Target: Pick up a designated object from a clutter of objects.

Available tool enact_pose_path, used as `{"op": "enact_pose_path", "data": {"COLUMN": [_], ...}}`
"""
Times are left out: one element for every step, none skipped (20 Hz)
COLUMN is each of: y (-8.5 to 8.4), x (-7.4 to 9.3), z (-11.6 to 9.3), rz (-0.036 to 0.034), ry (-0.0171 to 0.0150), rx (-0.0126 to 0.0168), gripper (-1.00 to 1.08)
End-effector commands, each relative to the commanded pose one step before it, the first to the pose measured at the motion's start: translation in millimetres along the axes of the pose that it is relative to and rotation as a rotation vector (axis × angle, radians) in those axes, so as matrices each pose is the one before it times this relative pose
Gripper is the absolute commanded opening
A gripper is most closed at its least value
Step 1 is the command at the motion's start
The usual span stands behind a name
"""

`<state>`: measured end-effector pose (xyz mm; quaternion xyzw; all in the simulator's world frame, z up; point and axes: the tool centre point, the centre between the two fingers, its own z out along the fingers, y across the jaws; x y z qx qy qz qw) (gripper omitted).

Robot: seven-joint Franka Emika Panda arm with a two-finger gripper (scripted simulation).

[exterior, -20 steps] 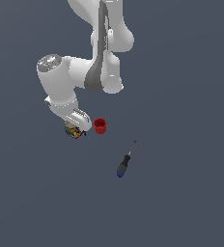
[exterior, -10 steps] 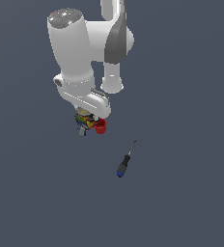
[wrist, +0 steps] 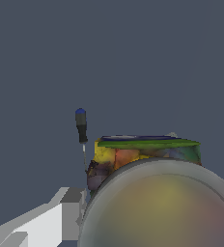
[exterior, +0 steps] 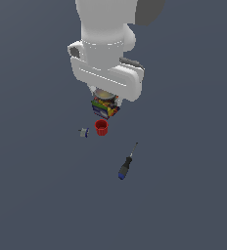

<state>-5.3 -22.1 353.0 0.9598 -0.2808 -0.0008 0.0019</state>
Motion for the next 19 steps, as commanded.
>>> {"op": "enact_pose_path", "data": {"y": [-15.45, -5.39, -4.93, -4.67, -4.16, -3.93, -3.59, -3.09, -2.9, -2.57, -2.24, -1.92, -1.6, -1.07, -0.98, -0.67, -0.39, -0.14, -0.02], "x": [-4.41, -1.38, -1.2, -1.09, -0.9, -0.82, -0.72, -0.58, -0.55, -0.46, -0.38, -0.29, -0.21, -0.05, -0.03, 0.06, 0.13, 0.15, 0.07], "z": [-21.79, -6.79, -6.33, -5.81, -5.34, -4.83, -4.39, -4.02, -3.52, -3.11, -2.7, -2.29, -1.89, -1.6, -1.12, -0.75, -0.4, -0.11, 0.0], "rz": [0.00057, 0.0, -0.00025, 0.0, -0.00023, 0.0, 0.0, -0.00019, 0.0, 0.0, 0.0, 0.0, 0.0, -0.00013, 0.0, 0.0, 0.0, 0.0, 0.0], "ry": [0.00135, 0.0, -0.0003, 0.0, -0.00029, 0.0, 0.0, -0.00028, 0.0, 0.0, 0.0, 0.0, 0.0, -0.00025, 0.0, 0.0, 0.0, 0.0, 0.0], "rx": [0.00202, 0.0, 0.00057, 0.0, 0.00058, 0.0, 0.0, 0.0006, 0.0, 0.0, 0.0, 0.0, 0.0, 0.00063, 0.0, 0.0, 0.0, 0.0, 0.0], "gripper": [-1.0, -1.0, -1.0, -1.0, -1.0, -1.0, -1.0, -1.0, -1.0, -1.0, -1.0, -1.0, -1.0, -1.0, -1.0, -1.0, -1.0, -1.0, -1.0]}}
